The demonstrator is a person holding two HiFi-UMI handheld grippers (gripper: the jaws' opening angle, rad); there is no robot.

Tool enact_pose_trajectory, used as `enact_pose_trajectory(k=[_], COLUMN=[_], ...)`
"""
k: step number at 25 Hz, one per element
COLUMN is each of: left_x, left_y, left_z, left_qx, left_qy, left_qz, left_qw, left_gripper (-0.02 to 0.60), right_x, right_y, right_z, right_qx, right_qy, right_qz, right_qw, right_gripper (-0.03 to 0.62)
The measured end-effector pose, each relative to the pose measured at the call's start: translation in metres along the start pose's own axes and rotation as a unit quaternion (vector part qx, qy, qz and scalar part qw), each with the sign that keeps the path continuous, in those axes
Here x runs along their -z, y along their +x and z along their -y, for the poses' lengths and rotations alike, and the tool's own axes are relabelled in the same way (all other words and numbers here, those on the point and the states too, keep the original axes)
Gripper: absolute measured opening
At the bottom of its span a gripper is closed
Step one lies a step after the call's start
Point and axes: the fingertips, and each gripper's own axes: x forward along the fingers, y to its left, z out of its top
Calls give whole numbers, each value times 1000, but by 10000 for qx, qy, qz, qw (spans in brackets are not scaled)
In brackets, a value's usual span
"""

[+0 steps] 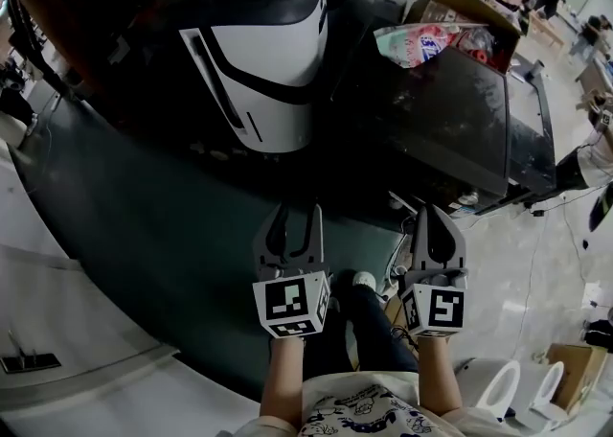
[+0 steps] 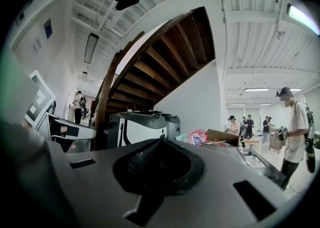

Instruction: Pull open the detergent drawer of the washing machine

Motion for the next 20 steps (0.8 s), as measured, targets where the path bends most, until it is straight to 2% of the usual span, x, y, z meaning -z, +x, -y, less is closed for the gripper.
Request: enact_pose_trajectory(k=[3, 14, 20], left_x=[6, 27, 46], left_y=[17, 106, 159], left_z=[0, 2, 5], left_qx=[51, 253, 344], left_qy=[-76, -775, -811], left_qz=[-30, -140, -327], left_qw=[10000, 9966, 9956], left_gripper=[196, 196, 196], right_x=[5, 24, 39], right_y=[14, 108, 162], right_z=[6, 38, 52], right_qx=[-7, -230, -331], right_qy=[-56, -19, 23], right_qz=[14, -23, -88], right_qw=[10000, 9997, 9994], right_gripper=[11, 11, 11])
